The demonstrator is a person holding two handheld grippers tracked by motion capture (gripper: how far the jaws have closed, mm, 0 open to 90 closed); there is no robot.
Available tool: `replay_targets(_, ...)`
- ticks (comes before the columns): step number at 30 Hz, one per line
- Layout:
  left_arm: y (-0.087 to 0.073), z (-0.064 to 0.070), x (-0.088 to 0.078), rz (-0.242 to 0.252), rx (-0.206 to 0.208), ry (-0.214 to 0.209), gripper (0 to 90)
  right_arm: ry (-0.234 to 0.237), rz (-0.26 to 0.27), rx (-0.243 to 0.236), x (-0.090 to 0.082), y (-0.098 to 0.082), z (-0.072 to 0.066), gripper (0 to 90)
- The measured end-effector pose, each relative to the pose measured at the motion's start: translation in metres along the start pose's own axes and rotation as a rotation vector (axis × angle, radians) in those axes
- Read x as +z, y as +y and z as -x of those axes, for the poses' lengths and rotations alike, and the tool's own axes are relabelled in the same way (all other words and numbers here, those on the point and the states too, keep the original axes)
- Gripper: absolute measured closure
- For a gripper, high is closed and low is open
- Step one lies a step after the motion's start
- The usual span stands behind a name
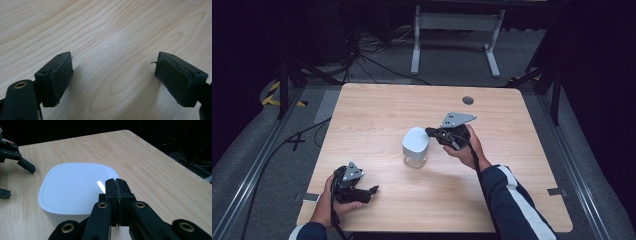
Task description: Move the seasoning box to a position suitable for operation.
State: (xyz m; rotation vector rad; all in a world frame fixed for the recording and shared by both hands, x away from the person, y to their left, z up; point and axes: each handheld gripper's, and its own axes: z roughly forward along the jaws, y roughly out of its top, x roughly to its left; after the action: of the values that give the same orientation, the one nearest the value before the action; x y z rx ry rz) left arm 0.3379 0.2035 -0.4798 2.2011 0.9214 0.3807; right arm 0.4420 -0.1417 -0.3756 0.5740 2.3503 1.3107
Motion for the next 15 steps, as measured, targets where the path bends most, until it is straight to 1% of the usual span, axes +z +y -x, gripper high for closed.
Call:
replay_targets(2, 0.0001, 0.0001, 0.0000, 0.000, -0.001, 0.003, 15.2, 0.002, -0.001, 0.004, 0.0010, 0.0007, -0.0003, 89.6)
replay_targets(5, 0.0002, -0.0002, -0.0001, -0.002, 0.002, 0.004, 15.2, -0.017, 0.000, -0.007, 0.0028, 0.0015, -0.0004, 89.6)
replay_targets(7, 0.0006, -0.0004, -0.0004, -0.005, 0.005, 0.008, 15.5, -0.016, 0.006, -0.001, 0.0043, 0.0014, 0.0005, 89.6)
replay_targets(8, 0.0006, 0.0004, -0.0002, -0.003, -0.005, 0.009, 16.0, -0.017, 0.005, 0.001, 0.0049, 0.0016, 0.0012, 89.6)
replay_targets(9, 0.0009, 0.0004, 0.0002, 0.004, -0.004, 0.012, 17.5, -0.021, 0.005, 0.003, 0.0055, 0.0020, 0.0016, 89.7)
replay_targets(10, 0.0012, 0.0020, 0.0007, 0.008, -0.022, 0.005, 19.3, -0.018, 0.005, 0.006, 0.0060, 0.0021, 0.0020, 89.7)
replay_targets(11, 0.0024, 0.0017, 0.0011, 0.009, -0.005, 0.001, 21.4, -0.017, 0.006, 0.010, 0.0067, 0.0021, 0.0025, 89.7)
replay_targets(13, 0.0056, 0.0049, 0.0006, 0.006, -0.004, 0.007, 26.6, -0.019, 0.008, 0.016, 0.0076, 0.0023, 0.0035, 89.7)
replay_targets(15, 0.0091, 0.0064, 0.0000, 0.016, 0.014, 0.007, 31.1, -0.021, 0.007, 0.018, 0.0083, 0.0029, 0.0035, 89.8)
